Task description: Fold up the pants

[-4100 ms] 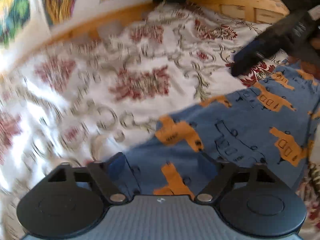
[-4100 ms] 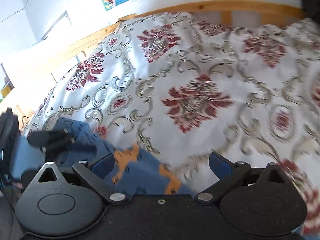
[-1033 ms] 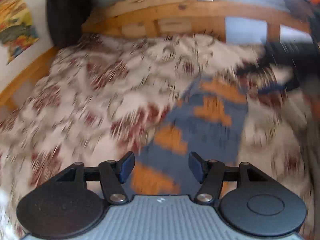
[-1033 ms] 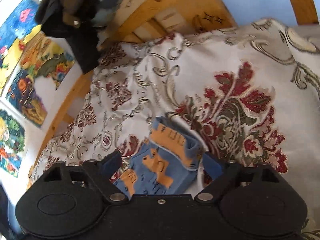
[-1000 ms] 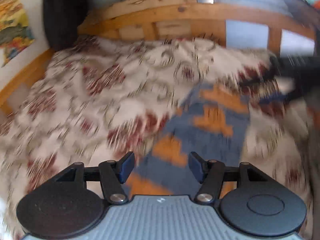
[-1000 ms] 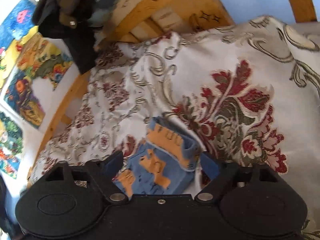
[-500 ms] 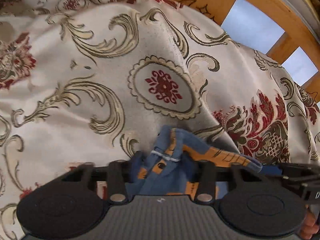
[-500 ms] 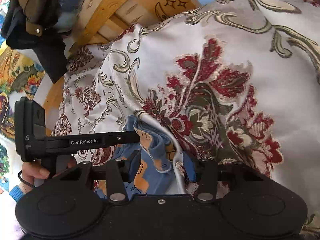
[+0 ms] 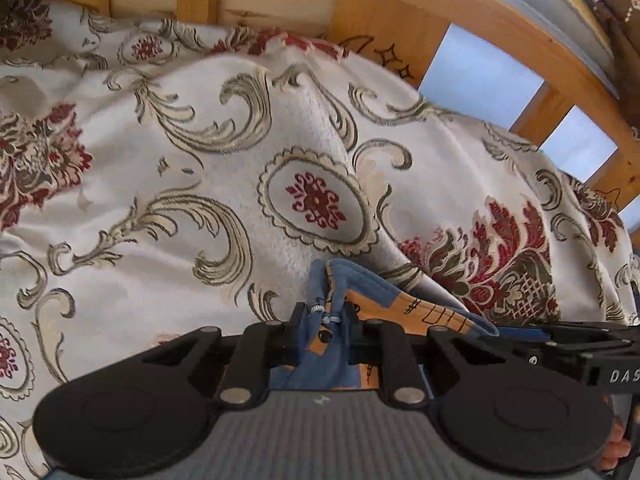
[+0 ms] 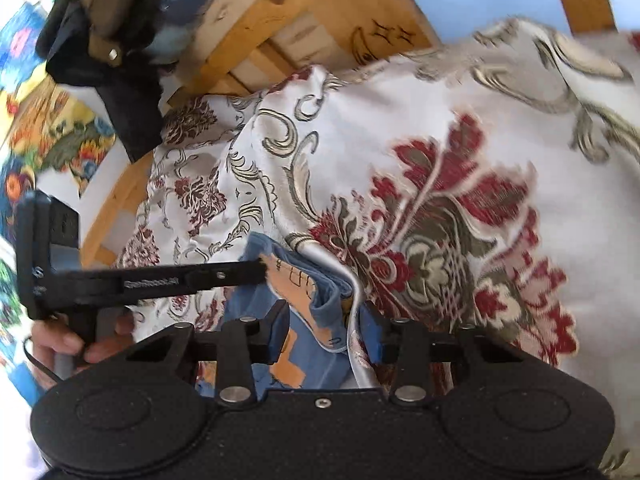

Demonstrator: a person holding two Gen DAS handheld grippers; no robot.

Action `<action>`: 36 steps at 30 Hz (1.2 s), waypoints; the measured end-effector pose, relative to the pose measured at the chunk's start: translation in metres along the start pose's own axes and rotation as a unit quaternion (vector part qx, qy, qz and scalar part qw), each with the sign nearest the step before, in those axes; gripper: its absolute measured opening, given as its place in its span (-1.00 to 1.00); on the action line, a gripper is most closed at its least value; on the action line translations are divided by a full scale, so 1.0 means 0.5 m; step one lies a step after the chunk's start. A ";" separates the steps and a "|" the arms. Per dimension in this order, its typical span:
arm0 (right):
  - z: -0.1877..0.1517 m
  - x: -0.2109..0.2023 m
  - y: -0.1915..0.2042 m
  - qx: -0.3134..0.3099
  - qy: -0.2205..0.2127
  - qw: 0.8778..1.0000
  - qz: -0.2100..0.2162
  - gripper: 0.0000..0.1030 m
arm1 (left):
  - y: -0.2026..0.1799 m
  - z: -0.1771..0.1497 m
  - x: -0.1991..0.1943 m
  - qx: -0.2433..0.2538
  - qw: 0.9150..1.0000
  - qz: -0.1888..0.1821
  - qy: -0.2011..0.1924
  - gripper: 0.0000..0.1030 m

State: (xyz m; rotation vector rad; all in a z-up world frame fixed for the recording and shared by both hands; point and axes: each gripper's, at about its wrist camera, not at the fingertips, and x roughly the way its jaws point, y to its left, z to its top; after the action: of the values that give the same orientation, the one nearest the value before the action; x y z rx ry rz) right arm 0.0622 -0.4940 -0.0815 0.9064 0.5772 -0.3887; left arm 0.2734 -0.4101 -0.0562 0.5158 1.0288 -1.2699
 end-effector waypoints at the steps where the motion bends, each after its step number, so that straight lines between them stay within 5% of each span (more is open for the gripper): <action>1: 0.002 0.004 -0.001 0.000 0.001 1.000 -0.001 -0.18 | 0.001 0.005 -0.006 0.003 1.000 0.002 -0.003 -0.64; 7: 0.011 -0.002 0.025 -0.056 -0.035 0.998 0.007 -0.16 | -0.001 -0.002 -0.039 0.020 0.999 0.015 -0.020 -0.64; 10: 0.005 0.011 0.046 -0.097 -0.013 0.995 0.020 -0.12 | -0.017 0.006 -0.050 0.040 0.998 0.025 -0.032 -0.64; 17: 0.027 0.056 -0.025 0.034 0.046 0.997 0.048 -0.06 | -0.058 -0.001 -0.113 0.113 0.990 0.036 -0.079 -0.64; 24: 0.046 0.103 -0.036 0.046 0.077 0.991 0.096 -0.06 | -0.089 -0.008 -0.162 0.159 0.982 0.032 -0.094 -0.64; 27: 0.047 0.098 -0.040 0.056 0.078 0.988 0.121 0.14 | -0.111 -0.015 -0.189 0.185 0.977 0.030 -0.102 -0.64; 29: 0.047 0.099 -0.035 0.049 0.078 0.988 0.121 0.09 | -0.122 -0.023 -0.208 0.194 0.974 0.024 -0.111 -0.64; 32: 0.046 0.111 -0.032 0.054 0.092 0.987 0.121 -0.37 | -0.126 -0.021 -0.206 0.192 0.975 0.024 -0.110 -0.64; 36: 0.050 0.090 -0.030 0.041 0.061 0.993 0.092 -0.35 | -0.111 -0.002 -0.168 0.177 0.979 0.039 -0.096 -0.65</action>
State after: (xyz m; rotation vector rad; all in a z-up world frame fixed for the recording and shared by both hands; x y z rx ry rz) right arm 0.0967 -0.5263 -0.1067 1.0575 0.5875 -0.1930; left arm 0.2239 -0.3799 0.0262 0.6837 0.6172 -1.4103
